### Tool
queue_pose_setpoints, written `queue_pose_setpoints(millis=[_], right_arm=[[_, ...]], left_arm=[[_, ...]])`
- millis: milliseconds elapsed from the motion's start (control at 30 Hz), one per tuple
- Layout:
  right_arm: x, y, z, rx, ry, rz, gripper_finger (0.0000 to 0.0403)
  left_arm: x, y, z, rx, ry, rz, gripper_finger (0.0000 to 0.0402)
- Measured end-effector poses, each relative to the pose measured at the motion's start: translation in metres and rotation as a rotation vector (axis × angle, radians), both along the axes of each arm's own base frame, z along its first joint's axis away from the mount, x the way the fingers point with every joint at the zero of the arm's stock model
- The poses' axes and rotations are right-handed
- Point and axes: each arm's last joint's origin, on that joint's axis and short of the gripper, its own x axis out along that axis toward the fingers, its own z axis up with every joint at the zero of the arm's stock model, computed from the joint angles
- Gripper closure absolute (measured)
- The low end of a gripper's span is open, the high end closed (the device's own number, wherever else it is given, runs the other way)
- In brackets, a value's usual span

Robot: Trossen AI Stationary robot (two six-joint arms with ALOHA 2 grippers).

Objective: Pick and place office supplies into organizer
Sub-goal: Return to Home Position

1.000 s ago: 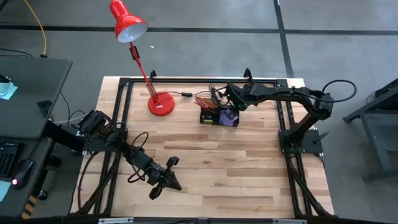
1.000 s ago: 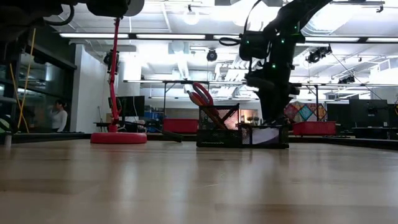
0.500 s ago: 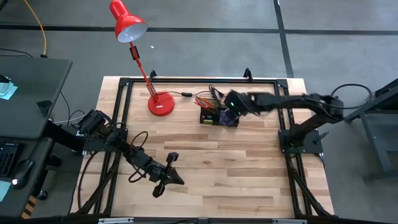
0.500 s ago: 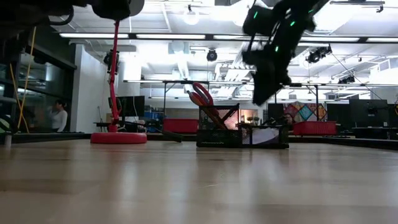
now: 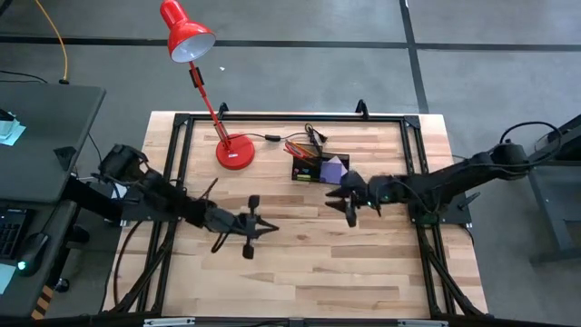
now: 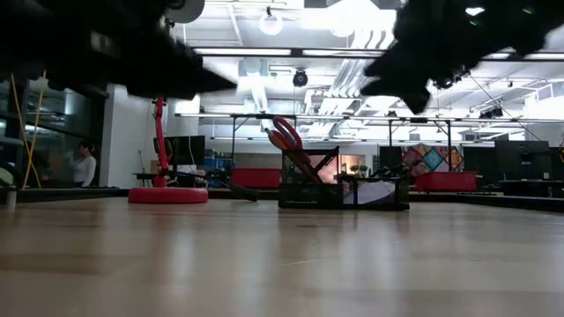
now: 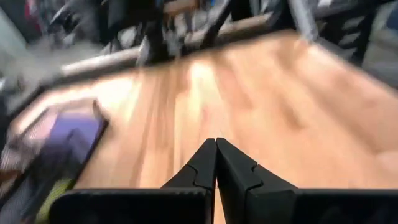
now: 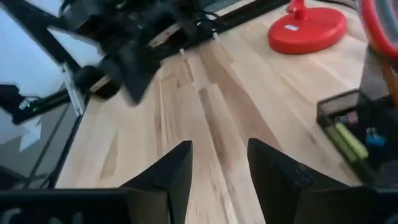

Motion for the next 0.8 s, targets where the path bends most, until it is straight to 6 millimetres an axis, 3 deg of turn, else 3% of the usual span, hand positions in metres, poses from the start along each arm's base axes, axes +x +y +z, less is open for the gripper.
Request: queue_pose_setpoints(millis=[100, 200, 300, 400, 567, 800], right_arm=[[-0.017, 0.018, -0.023, -0.091, -0.041, 0.081, 0.0258], [-0.033, 0.025, -0.034, -0.111, -0.187, 0.091, 0.0256], [-0.052, 0.033, -0.045, -0.125, -0.282, 0.230, 0.0257], [-0.065, 0.034, -0.055, -0.141, -0.296, 0.249, 0.0258], [-0.075, 0.029, -0.068, -0.154, -0.245, 0.175, 0.0256], [-0.079, 0.031, -0.070, -0.178, -0.250, 0.207, 0.0256]], left_arm=[[0.001, 0.013, -0.003, -0.009, 0.048, 0.071, 0.0401], [0.002, 0.021, -0.004, 0.005, 0.063, 0.109, 0.0401], [-0.001, 0.016, -0.009, 0.085, 0.119, 0.075, 0.0401], [-0.004, 0.003, -0.009, 0.123, 0.122, 0.011, 0.0401], [-0.011, -0.014, -0.007, 0.229, 0.128, -0.041, 0.0398], [-0.026, -0.008, -0.017, 0.210, 0.164, 0.001, 0.0392]])
